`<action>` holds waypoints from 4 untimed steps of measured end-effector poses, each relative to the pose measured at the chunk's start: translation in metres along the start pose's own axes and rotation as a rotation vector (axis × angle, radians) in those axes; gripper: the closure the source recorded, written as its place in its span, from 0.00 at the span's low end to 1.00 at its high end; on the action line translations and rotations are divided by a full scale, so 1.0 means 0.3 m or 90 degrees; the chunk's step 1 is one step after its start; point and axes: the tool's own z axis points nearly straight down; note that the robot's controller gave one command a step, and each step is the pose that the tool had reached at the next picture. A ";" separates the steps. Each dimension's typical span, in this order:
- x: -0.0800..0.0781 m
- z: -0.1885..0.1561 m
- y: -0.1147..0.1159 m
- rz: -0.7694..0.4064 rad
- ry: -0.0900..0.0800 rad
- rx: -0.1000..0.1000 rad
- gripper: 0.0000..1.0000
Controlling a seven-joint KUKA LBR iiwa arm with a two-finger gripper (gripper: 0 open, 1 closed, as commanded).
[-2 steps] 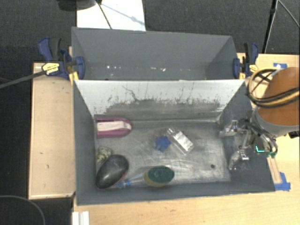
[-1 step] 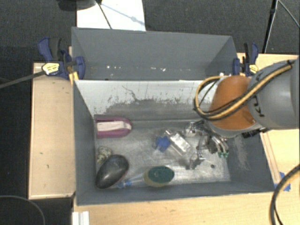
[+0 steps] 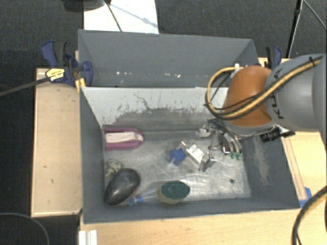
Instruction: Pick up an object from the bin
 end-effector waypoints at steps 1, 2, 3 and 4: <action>0.020 0.005 -0.011 0.151 0.005 0.001 0.00; 0.035 0.095 0.028 0.190 0.001 0.001 0.00; 0.031 0.089 0.027 0.186 0.001 0.001 0.00; 0.021 0.082 0.026 0.185 -0.005 0.001 1.00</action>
Offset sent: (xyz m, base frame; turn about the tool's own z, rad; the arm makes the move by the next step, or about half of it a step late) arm -0.0064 -0.0027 -0.0017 0.2372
